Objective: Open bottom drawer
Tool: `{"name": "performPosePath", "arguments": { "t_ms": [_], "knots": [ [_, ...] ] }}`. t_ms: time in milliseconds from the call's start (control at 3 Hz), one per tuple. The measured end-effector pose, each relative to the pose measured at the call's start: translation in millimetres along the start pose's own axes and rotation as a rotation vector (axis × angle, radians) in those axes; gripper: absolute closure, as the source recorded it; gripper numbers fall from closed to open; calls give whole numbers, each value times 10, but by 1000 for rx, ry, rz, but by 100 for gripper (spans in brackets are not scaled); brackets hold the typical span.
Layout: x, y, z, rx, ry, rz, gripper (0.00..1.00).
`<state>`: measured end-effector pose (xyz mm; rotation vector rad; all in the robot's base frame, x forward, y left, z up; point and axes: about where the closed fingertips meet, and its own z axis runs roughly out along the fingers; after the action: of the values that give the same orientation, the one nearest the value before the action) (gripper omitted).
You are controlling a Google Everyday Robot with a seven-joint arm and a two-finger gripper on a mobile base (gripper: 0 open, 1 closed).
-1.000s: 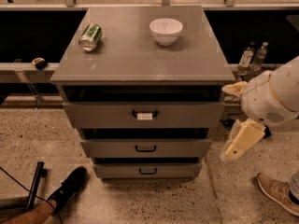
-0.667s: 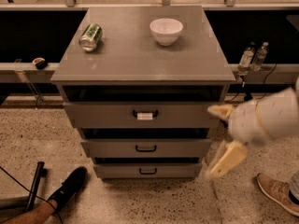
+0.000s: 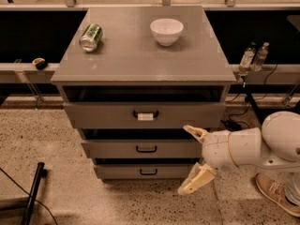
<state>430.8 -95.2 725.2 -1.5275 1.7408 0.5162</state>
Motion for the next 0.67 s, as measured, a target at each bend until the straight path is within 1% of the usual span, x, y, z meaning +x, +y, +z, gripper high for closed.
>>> {"name": "performPosePath", "arguments": {
  "t_ms": [333,667],
  "knots": [
    [1,0,0,0,0,0,0],
    [236,18,225,4,17,-81,0]
  ]
}}
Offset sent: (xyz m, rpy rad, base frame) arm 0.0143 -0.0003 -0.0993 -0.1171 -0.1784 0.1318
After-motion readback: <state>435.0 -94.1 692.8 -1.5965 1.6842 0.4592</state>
